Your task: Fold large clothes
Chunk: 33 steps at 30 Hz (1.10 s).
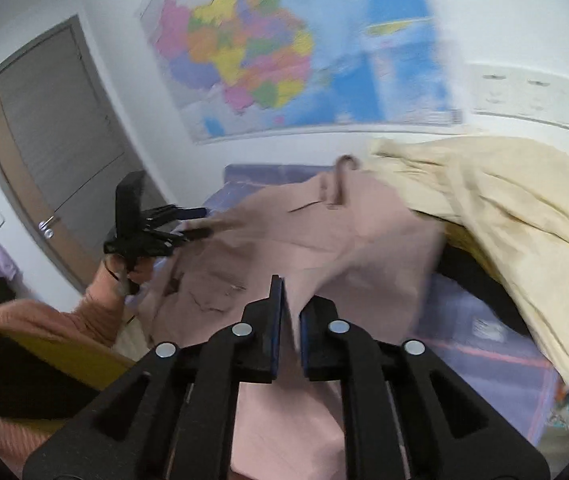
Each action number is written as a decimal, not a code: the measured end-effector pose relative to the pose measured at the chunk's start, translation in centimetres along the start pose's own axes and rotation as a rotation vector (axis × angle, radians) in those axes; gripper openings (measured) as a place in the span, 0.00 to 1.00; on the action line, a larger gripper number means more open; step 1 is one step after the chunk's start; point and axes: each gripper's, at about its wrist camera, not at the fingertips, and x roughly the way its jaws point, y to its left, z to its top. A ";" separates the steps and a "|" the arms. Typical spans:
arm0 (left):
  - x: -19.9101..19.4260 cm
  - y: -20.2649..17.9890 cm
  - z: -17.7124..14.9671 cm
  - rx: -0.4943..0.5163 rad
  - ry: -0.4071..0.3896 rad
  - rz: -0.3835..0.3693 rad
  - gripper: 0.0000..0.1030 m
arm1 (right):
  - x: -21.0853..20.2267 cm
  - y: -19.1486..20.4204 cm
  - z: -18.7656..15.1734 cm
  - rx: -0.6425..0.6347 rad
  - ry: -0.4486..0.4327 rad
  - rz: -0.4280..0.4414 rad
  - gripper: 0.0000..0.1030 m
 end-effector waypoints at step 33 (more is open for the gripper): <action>4.6 0.1 -3.0 -0.091 0.110 -0.205 0.67 | 7.8 -1.0 -6.7 0.168 0.047 0.195 0.05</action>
